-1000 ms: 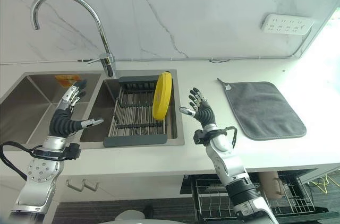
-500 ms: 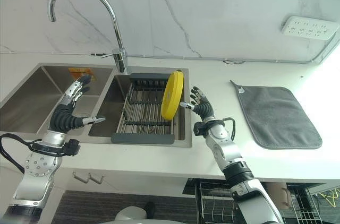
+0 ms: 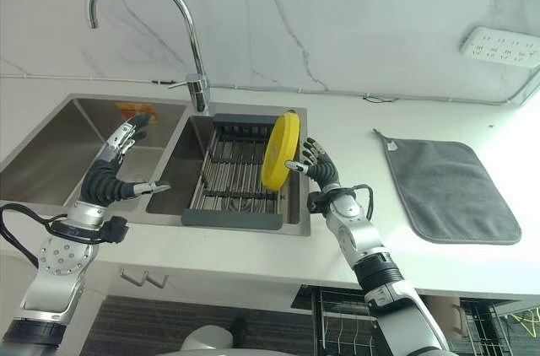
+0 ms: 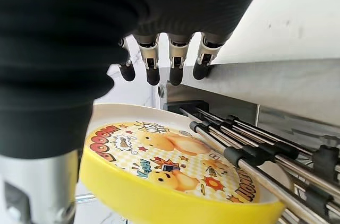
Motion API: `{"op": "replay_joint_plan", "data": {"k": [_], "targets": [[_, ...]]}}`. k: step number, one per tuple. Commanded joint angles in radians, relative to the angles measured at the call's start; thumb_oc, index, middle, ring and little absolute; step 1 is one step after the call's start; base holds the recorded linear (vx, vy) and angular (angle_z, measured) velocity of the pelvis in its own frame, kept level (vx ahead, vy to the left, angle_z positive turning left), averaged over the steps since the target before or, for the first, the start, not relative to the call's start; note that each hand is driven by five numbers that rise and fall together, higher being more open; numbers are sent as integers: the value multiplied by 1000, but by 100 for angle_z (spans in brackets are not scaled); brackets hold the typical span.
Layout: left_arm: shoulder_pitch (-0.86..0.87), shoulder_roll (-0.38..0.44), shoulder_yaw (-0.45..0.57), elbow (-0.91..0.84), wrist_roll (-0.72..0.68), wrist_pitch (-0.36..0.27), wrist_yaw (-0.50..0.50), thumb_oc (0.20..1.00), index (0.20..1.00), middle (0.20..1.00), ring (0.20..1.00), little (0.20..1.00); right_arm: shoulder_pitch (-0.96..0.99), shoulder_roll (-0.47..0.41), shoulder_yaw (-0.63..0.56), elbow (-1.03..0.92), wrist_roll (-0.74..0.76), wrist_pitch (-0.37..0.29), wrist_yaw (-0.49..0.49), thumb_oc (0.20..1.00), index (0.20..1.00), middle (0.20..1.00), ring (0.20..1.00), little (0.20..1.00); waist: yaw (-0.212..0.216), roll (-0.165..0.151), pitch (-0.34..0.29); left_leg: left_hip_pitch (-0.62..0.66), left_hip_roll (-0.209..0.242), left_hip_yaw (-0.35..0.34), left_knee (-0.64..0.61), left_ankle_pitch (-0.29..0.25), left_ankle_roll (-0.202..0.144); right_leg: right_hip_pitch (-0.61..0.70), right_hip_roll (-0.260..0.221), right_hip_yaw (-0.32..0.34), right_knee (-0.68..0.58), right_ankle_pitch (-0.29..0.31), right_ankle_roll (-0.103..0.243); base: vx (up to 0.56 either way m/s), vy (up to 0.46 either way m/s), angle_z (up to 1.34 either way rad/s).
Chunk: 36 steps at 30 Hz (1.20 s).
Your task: Place the dishes in the dishwasher.
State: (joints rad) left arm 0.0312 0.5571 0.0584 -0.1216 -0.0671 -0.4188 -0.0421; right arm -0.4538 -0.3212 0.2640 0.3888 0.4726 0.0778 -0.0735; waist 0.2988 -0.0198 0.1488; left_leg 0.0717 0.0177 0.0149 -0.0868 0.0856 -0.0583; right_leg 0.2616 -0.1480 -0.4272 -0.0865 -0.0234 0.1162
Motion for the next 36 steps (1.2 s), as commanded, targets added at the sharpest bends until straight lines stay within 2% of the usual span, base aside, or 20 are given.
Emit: {"op": "replay_joint_plan", "data": {"k": [1,15,22,23,26,29,32,34,35,36], "targets": [[-49,44,-56,-31,-38,-50,11,1000,1000,1000,1000,1000,-123,-16,12,16,-6,-32,6,1000,1000,1000,1000,1000,35,30,-52,40,85,46,0,-23,-15,-20,-64,-97,42,55,16,0,0,0],[-53,50,-63,-32,-49,-42,-1,1000,1000,1000,1000,1000,-159,-24,49,49,-61,2,11,1000,1000,1000,1000,1000,50,27,-45,40,85,35,0,-19,-17,-14,-64,-107,44,53,15,-1,2,1],[-53,53,-66,-36,-57,-35,2,1000,1000,1000,1000,1000,-166,-16,64,69,-89,27,-34,1000,1000,1000,1000,1000,56,28,-40,41,84,31,0,-17,-17,-15,-66,-107,51,52,15,0,0,0],[-55,52,-66,-36,-59,-34,0,1000,1000,1000,1000,1000,-169,-14,67,76,-111,34,-47,589,589,589,589,589,57,28,-39,40,83,29,0,-18,-16,-16,-66,-106,52,50,15,0,0,0],[-53,52,-67,-40,-59,-31,0,1000,1000,1000,1000,1000,-176,-13,72,79,-118,44,-57,533,533,533,533,533,59,28,-40,39,83,29,0,-17,-17,-16,-66,-107,53,49,14,0,0,0],[-60,53,-74,-38,-58,-25,7,1000,1000,1000,1000,1000,-187,-7,82,82,-114,59,-93,592,592,592,592,592,61,29,-39,39,83,26,0,-17,-17,-15,-66,-107,53,49,13,0,0,0],[-61,52,-76,-44,-63,-12,6,1000,1000,1000,1000,1000,-204,-4,73,99,-133,89,-144,561,561,561,561,561,64,32,-38,38,82,23,0,-16,-17,-17,-66,-108,55,48,13,0,0,0],[-63,52,-78,-42,-67,-12,4,1000,1000,1000,1000,1000,-215,1,76,110,-146,97,-161,460,460,460,460,460,66,33,-37,38,82,22,0,-15,-17,-17,-67,-108,56,48,12,0,0,0],[-65,52,-80,-40,-68,-12,4,1000,1000,1000,1000,1000,-218,3,79,115,-151,94,-168,241,241,241,241,241,67,33,-36,38,81,22,0,-15,-17,-16,-67,-108,56,48,12,0,0,0],[-67,53,-85,-36,-68,-13,7,1000,1000,1000,1000,1000,-226,3,82,120,-153,94,-179,200,200,200,200,200,67,34,-36,38,82,22,0,-15,-18,-16,-67,-109,57,48,12,0,0,0]]}}
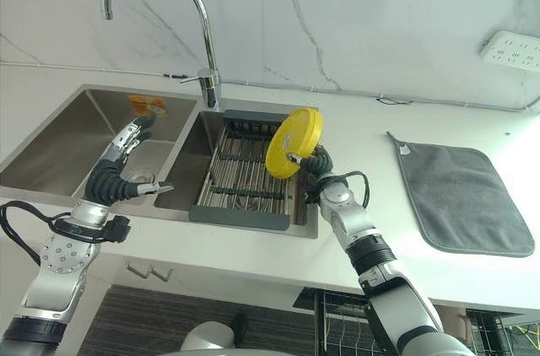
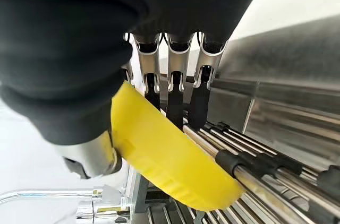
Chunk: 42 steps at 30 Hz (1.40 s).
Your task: Place the dishes in the dishwasher.
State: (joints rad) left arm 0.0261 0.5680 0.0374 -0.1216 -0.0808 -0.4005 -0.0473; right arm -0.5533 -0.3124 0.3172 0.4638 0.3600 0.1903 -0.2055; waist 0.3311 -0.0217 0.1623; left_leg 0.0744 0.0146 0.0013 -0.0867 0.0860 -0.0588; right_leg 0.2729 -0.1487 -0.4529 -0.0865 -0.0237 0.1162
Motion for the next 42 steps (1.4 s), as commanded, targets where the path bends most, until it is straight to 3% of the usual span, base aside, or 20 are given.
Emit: {"op": "replay_joint_plan", "data": {"k": [1,6,12,28,35,38,42], "targets": [[-63,42,-66,-36,-55,-31,14,1000,1000,1000,1000,1000,-131,-5,29,47,-42,-16,-53,200,200,200,200,200,35,36,-50,36,85,36,0,-15,-18,-27,-67,-84,57,48,12,0,0,0],[-77,43,-77,-40,-60,-12,21,1000,1000,1000,1000,1000,-144,-2,31,49,-36,-4,-75,200,200,200,200,200,35,38,-48,34,84,35,0,-15,-18,-29,-68,-85,60,45,12,0,0,0],[-69,40,-79,-35,-68,-17,13,1000,1000,1000,1000,1000,-118,3,27,55,-32,-36,-96,200,200,200,200,200,33,42,-45,35,83,37,3,-15,-16,-31,-69,-82,66,44,11,0,0,0],[-52,23,-90,-26,-68,-30,19,1000,1000,1000,1000,1000,-29,15,-33,-67,59,-225,-161,200,200,200,200,200,-7,51,-44,43,83,59,0,-22,-7,-42,-73,-53,74,39,10,0,0,0],[-40,15,-83,-23,-63,-46,17,1000,1000,1000,1000,1000,77,-36,-68,-234,-88,-275,-184,200,200,200,200,200,-49,48,-39,50,72,74,1,-34,10,-55,-87,-25,100,33,22,5,18,-4],[-43,9,-79,-16,-56,-58,4,1000,1000,1000,1000,1000,151,-47,-93,-315,-62,-337,-177,200,200,200,200,200,-78,44,-36,56,59,80,4,-44,25,-63,-99,-3,123,26,31,5,42,-17],[-53,4,-76,-5,-51,-65,-8,1000,1000,1000,1000,1000,201,-43,-115,-351,-47,-365,-177,200,200,200,200,200,-102,40,-35,62,46,83,5,-54,41,-73,-110,21,143,23,41,-1,36,-14]]}}
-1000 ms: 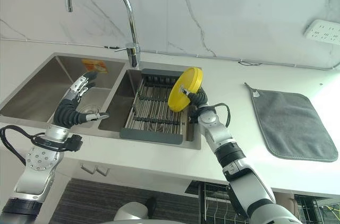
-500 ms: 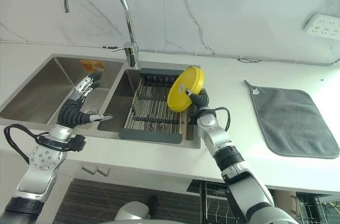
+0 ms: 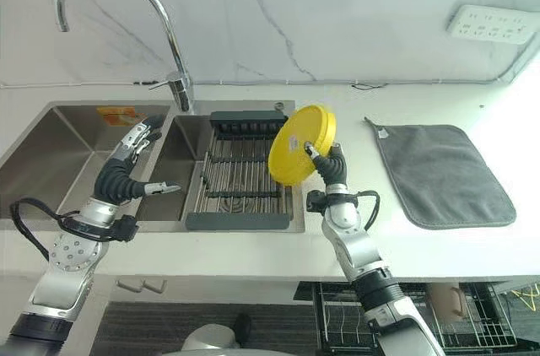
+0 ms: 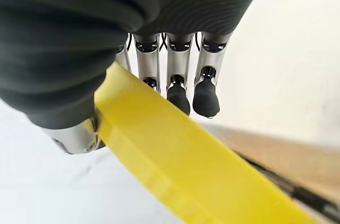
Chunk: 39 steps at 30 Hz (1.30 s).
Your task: Place the dishes in the dishwasher.
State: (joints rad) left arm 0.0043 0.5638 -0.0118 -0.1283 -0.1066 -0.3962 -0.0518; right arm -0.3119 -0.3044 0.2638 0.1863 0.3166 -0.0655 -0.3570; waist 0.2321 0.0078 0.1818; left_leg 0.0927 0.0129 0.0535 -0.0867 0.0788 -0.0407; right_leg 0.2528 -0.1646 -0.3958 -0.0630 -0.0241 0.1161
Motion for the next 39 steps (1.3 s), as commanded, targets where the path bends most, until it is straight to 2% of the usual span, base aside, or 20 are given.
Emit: {"op": "replay_joint_plan", "data": {"k": [1,6,7,11,12,16,19,23,25,26,27,28,30,31,33,36,37,39], "targets": [[-35,7,-25,3,-22,-69,-7,1000,1000,1000,1000,1000,-29,-49,-68,-81,-3,-112,-23,200,200,200,200,200,-8,10,-57,40,45,31,3,-44,26,-58,-95,-31,120,29,41,-10,36,-11],[-57,6,-30,17,-13,-71,-10,1000,1000,1000,1000,1000,20,-42,-86,-92,40,-149,10,200,200,200,200,200,-34,6,-58,45,32,36,1,-55,46,-74,-110,-1,146,37,47,-19,39,-13],[-75,2,-36,29,-11,-70,-15,1000,1000,1000,1000,1000,28,-30,-93,-92,124,-193,60,200,200,200,200,200,-46,3,-58,50,16,29,-1,-64,60,-83,-114,25,151,52,53,-36,71,-11],[-79,-5,-37,29,-11,-62,-22,1000,1000,1000,1000,1000,39,-4,-101,-112,268,-242,131,200,200,200,200,200,-53,1,-61,51,2,23,-1,-71,71,-92,-114,48,151,65,56,-10,74,-18],[-75,-14,-36,28,-7,-61,-25,1000,1000,1000,1000,1000,66,28,-114,-151,429,-271,220,200,200,200,200,200,-71,1,-64,55,-7,28,-1,-78,81,-103,-116,67,157,83,59,2,132,-9],[-70,-25,-30,26,0,-51,-18,1000,1000,1000,1000,1000,106,55,-138,-214,503,-286,287,200,200,200,200,200,-97,-4,-65,57,-14,58,-1,-88,86,-119,-128,77,159,115,70,17,133,-25],[-49,-29,-18,11,18,-47,5,1000,1000,1000,1000,1000,138,63,-164,-270,540,-272,334,200,200,200,200,200,-111,-18,-59,62,-9,123,-1,-102,78,-126,-149,32,126,160,92,-18,104,-50],[-34,-17,-9,-7,49,-46,50,1000,1000,1000,1000,1000,145,60,-181,-298,574,-252,368,200,200,200,200,200,-106,-31,-44,71,1,171,-1,-123,70,-127,-155,-25,113,170,112,-75,-13,-63],[-25,-14,1,-10,50,-51,53,1000,1000,1000,1000,1000,151,64,-187,-300,587,-248,373,200,200,200,200,200,-101,-31,-41,70,7,185,-1,-122,73,-132,-158,-39,150,157,110,-103,-67,-76],[-20,-12,11,-9,49,-60,48,1000,1000,1000,1000,1000,157,71,-192,-299,617,-247,383,200,200,200,200,200,-93,-26,-38,62,17,200,-1,-114,81,-141,-175,-57,234,139,100,-103,-131,-40],[-19,-12,15,-8,52,-64,43,1000,1000,1000,1000,1000,159,74,-197,-297,620,-253,385,200,200,200,200,200,-86,-24,-40,61,22,191,-1,-125,82,-143,-189,-50,285,113,104,-137,-181,-15],[-24,-11,13,-1,57,-69,49,1000,1000,1000,1000,1000,157,76,-194,-295,628,-263,390,200,200,200,200,200,-77,-22,-35,51,29,195,-1,-113,83,-144,-204,-55,324,107,97,-127,-227,-19],[-33,-5,10,10,64,-82,65,1000,1000,1000,1000,1000,139,83,-184,-279,627,-288,396,200,200,200,200,200,-58,-23,-32,28,49,196,1,-87,68,-127,-197,-61,301,100,88,-223,-418,-11],[-34,0,9,22,61,-87,75,1000,1000,1000,1000,1000,120,84,-167,-263,618,-307,388,200,200,200,200,200,-43,-22,-28,23,79,206,7,-63,31,-94,-170,-83,236,69,80,-201,-495,-17],[-28,-4,16,23,54,-82,79,1000,1000,1000,1000,1000,107,78,-161,-261,614,-300,387,200,200,200,200,200,-39,-14,-29,27,118,227,8,-35,-10,-57,-139,-111,154,38,68,-141,-336,-42],[-5,-20,22,6,49,-78,81,1000,1000,1000,1000,1000,95,64,-152,-274,606,-287,375,200,200,200,200,200,-50,-5,-33,41,156,260,8,-10,-48,-43,-110,-121,85,44,67,-127,-220,-54],[15,-38,21,-15,59,-63,90,1000,1000,1000,1000,1000,97,52,-155,-293,606,-262,380,200,200,200,200,200,-77,4,-38,50,186,295,9,9,-76,-36,-87,-114,36,58,59,-144,-221,-45],[21,-46,18,-22,62,-61,94,1000,1000,1000,1000,1000,98,45,-155,-296,613,-263,387,200,200,200,200,200,-91,8,-40,55,194,310,11,13,-85,-36,-76,-106,27,62,50,-93,-140,-40]]}}
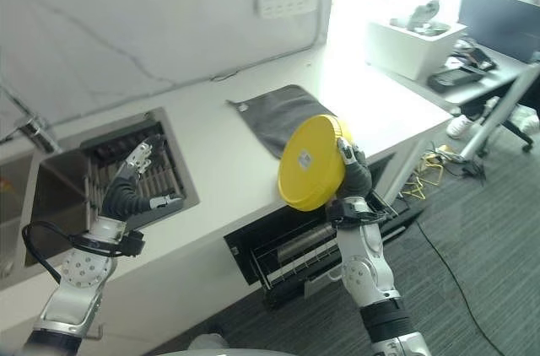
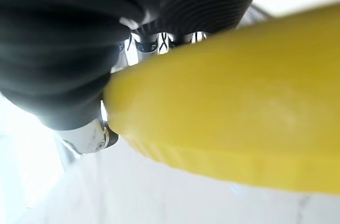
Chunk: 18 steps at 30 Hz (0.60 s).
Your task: Place the dishes in the dishwasher.
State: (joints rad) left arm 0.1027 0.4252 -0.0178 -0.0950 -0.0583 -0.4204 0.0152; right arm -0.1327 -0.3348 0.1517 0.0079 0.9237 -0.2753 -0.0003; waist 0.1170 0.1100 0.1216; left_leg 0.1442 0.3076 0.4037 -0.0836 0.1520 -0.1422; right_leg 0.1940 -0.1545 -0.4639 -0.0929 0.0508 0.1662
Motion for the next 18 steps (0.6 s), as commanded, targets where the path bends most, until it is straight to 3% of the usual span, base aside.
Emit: {"op": "replay_joint_plan", "data": {"k": [1,5,18], "targets": [[-78,90,23,-57,17,-34,31,1000,1000,1000,1000,1000,-81,73,-45,-119,11,-51,38,200,200,200,200,200,18,-93,19,5,-96,-34,8,-58,14,23,-82,-35,55,-12,-3,-63,-92,-53],[-112,83,-16,-41,53,-23,66,1000,1000,1000,1000,1000,-91,64,-41,-139,30,-73,51,200,200,200,200,200,-19,-89,10,24,-92,-12,10,-59,11,17,-74,-23,52,-6,-15,-44,-60,-22],[-148,94,-38,-21,52,-2,49,1000,1000,1000,1000,1000,-77,77,-38,-170,12,-55,23,200,200,200,200,200,-31,-87,-3,49,-115,-27,3,-87,22,19,-90,-36,70,-7,-4,26,9,2]]}}
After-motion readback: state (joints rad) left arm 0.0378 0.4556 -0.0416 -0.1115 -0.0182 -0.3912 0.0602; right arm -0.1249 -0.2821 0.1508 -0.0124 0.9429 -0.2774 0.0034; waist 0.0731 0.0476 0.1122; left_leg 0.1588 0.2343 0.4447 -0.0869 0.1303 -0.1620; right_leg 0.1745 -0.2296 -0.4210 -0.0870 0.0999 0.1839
